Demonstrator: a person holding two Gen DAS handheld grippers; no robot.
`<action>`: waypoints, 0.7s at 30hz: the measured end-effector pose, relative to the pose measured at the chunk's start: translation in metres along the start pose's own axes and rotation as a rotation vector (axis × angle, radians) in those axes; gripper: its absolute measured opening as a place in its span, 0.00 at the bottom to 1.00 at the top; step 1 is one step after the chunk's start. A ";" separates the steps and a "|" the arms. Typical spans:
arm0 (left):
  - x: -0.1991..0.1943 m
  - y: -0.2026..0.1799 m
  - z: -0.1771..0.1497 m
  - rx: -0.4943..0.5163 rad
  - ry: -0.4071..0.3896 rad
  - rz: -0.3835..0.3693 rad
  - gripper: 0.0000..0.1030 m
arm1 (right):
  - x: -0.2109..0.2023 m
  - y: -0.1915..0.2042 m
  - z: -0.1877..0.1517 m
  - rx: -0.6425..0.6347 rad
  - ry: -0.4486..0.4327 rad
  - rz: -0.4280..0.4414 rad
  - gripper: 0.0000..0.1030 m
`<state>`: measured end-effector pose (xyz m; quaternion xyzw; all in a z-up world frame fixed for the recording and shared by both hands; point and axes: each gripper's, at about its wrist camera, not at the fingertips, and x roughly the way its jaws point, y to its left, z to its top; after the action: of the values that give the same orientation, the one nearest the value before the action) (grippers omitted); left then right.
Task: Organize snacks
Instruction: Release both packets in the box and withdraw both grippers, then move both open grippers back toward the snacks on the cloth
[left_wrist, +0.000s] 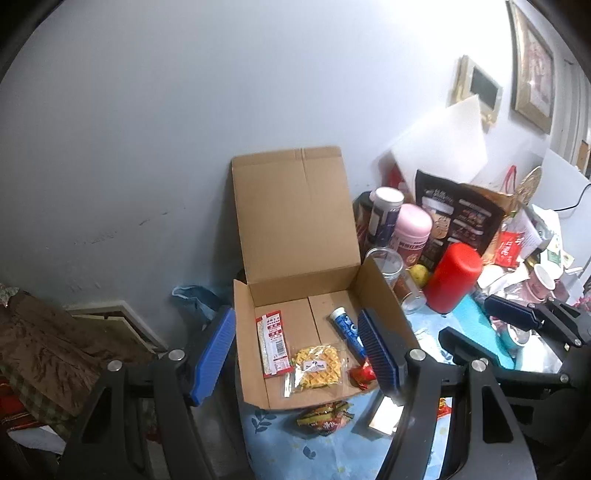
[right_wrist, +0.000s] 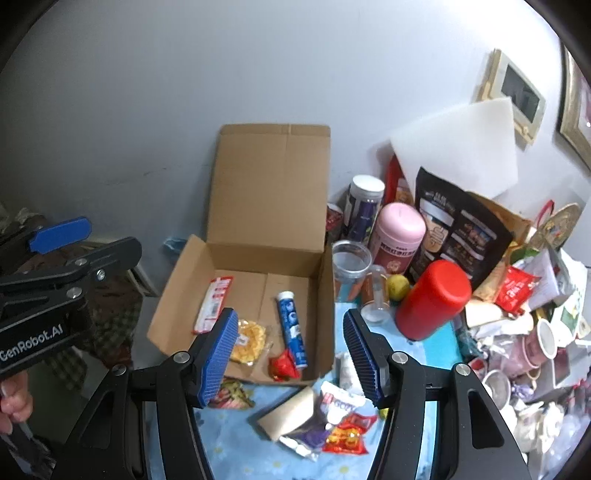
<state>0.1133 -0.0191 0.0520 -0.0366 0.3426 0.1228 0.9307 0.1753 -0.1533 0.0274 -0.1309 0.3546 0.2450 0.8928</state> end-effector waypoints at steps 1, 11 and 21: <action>-0.006 0.000 -0.001 -0.002 -0.006 -0.006 0.66 | -0.008 0.002 -0.003 -0.003 -0.009 0.003 0.58; -0.054 -0.002 -0.023 0.006 -0.032 -0.030 0.66 | -0.061 0.012 -0.032 -0.013 -0.050 0.029 0.63; -0.068 0.000 -0.059 0.009 0.009 -0.052 0.66 | -0.077 0.022 -0.069 -0.011 -0.024 0.046 0.64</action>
<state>0.0262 -0.0420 0.0510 -0.0416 0.3461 0.0970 0.9323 0.0759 -0.1893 0.0310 -0.1246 0.3455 0.2688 0.8904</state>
